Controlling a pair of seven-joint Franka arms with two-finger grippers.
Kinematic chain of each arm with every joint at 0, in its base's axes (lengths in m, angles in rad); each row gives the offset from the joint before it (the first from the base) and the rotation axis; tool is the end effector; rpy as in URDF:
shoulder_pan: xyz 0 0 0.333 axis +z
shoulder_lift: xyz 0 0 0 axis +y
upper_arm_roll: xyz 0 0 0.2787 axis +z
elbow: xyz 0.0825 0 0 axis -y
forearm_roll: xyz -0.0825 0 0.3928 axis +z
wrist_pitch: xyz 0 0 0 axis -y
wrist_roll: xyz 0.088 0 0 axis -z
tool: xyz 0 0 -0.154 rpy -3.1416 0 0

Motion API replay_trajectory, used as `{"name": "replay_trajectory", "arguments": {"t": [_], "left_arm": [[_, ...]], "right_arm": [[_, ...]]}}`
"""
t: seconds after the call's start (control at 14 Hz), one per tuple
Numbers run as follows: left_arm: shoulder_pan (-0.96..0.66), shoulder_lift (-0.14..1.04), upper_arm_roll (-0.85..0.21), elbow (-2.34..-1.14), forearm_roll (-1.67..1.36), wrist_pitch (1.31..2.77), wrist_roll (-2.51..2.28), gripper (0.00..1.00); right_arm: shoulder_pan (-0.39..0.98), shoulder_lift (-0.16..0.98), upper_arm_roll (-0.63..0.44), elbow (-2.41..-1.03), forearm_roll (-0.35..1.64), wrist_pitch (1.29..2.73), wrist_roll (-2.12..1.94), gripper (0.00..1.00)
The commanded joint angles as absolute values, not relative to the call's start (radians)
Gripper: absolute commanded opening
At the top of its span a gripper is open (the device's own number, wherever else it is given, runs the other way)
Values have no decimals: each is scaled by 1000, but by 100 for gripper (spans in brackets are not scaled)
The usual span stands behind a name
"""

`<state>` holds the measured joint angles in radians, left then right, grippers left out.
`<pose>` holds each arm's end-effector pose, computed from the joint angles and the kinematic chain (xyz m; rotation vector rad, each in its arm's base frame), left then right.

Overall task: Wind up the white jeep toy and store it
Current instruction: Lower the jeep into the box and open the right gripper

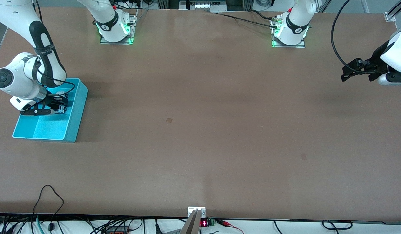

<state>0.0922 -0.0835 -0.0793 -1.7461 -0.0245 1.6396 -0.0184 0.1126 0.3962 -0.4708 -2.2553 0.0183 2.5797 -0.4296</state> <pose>0.5422 0.0024 0.5076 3.1232 0.0525 -0.0364 0.4870 -0.2057 0.1146 2.9926 0.1268 -0.1354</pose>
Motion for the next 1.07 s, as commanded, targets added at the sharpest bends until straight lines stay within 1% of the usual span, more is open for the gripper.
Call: {"name": "replay_trajectory", "arguments": {"t": [0.0, 0.14, 0.29, 0.43, 0.64, 0.71, 0.86, 1.0], "left_arm": [[95, -101, -78, -1756, -31, 1643, -14, 100], [95, -101, -78, -1756, -31, 1644, -14, 100], [95, -103, -78, -1756, -31, 1644, -14, 100], [95, -103, -80, -1756, -31, 1644, -14, 100], [95, -103, -78, -1756, -31, 1643, -14, 100], [95, -103, -78, -1756, -32, 1643, -14, 100], [95, -103, -78, -1756, -32, 1643, -14, 100], [95, -103, -78, -1756, -32, 1643, -14, 100]], "right_arm": [[109, 348, -459, -2249, 26, 2569, -437, 100], [109, 278, -451, -2221, 23, 2478, -434, 100], [124, 223, -440, -2128, 20, 2303, -433, 100], [126, 180, -401, -2015, 18, 2122, -428, 100], [124, 102, -348, -1906, 6, 1972, -430, 100], [124, 88, -322, -1869, -1, 1924, -430, 100], [124, 89, -253, -1746, -56, 1769, -426, 100], [124, 86, -213, -1686, -45, 1679, -355, 100]]}}
